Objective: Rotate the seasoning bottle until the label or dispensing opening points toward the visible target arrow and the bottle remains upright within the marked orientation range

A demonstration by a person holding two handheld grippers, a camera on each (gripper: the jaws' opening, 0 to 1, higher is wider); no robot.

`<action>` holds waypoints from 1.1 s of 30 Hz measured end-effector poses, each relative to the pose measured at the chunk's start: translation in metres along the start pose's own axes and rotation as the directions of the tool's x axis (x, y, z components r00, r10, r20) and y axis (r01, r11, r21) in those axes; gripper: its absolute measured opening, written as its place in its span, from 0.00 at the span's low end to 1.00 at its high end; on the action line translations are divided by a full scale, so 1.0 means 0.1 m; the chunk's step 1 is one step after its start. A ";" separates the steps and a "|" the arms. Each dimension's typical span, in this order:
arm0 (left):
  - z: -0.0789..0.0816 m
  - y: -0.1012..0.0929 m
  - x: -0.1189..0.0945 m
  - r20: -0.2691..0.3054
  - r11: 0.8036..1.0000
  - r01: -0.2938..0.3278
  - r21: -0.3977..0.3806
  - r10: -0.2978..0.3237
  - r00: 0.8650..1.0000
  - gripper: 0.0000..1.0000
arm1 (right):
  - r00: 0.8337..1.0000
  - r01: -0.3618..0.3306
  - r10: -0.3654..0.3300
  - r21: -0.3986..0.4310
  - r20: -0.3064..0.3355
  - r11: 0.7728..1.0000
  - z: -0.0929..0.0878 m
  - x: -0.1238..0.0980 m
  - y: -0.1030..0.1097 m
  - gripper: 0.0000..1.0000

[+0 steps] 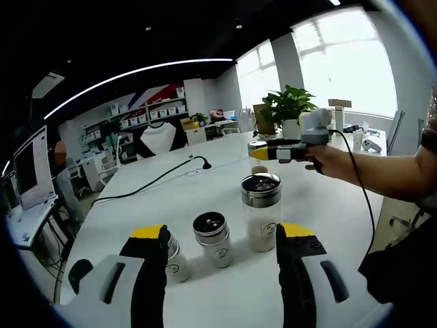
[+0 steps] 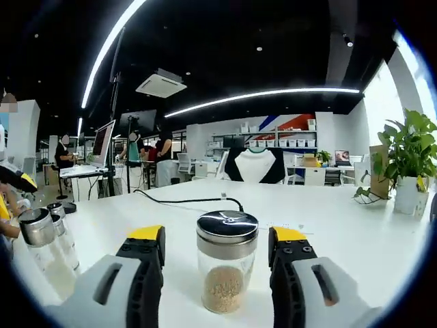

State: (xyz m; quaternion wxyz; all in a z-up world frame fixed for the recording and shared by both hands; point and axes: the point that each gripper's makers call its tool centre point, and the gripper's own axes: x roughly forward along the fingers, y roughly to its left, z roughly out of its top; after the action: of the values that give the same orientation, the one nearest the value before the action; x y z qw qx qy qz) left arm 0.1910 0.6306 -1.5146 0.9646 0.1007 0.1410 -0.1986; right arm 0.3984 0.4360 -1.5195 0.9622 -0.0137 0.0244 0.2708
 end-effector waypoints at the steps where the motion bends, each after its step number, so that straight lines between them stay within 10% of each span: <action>1: 0.00 0.00 0.00 0.000 1.000 0.001 0.000 -0.001 1.000 0.68 | 1.000 -0.001 0.001 -0.001 0.002 1.000 0.00 0.01 0.00 0.59; 33: 0.11 -0.03 -0.02 0.009 1.000 0.013 0.024 -0.013 1.000 0.64 | 1.000 -0.012 0.012 0.043 0.011 0.999 0.03 0.06 -0.08 0.39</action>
State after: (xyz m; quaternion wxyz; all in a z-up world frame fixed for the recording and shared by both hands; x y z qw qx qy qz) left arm 0.1901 0.6258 -1.5044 0.9627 0.1104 0.1347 -0.2071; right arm 0.4078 0.4325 -1.5170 0.9607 0.0084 0.0250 0.2762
